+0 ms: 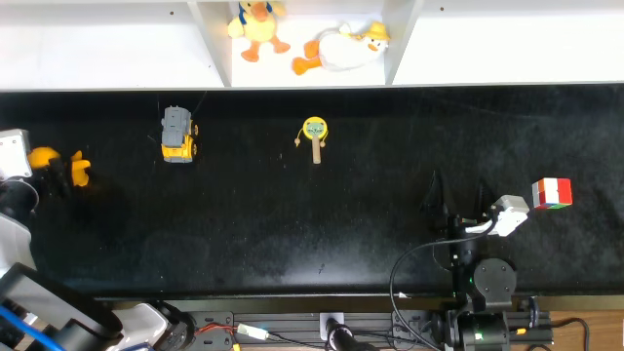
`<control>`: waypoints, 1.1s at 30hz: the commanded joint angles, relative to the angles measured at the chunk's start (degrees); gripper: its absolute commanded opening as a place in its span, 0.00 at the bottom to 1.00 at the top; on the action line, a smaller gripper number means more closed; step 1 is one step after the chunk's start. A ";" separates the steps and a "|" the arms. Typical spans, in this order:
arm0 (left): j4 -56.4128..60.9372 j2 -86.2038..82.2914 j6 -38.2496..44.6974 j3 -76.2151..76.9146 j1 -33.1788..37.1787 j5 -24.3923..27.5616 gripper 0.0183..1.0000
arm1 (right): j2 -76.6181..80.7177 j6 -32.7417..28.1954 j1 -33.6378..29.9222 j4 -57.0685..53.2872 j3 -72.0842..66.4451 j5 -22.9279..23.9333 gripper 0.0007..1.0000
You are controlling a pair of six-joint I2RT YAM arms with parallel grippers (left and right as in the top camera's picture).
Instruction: Store Toys
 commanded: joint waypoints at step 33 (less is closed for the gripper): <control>0.31 -2.97 -18.99 17.40 -13.88 -3.23 0.17 | -0.63 0.00 0.48 0.26 -0.81 0.37 1.00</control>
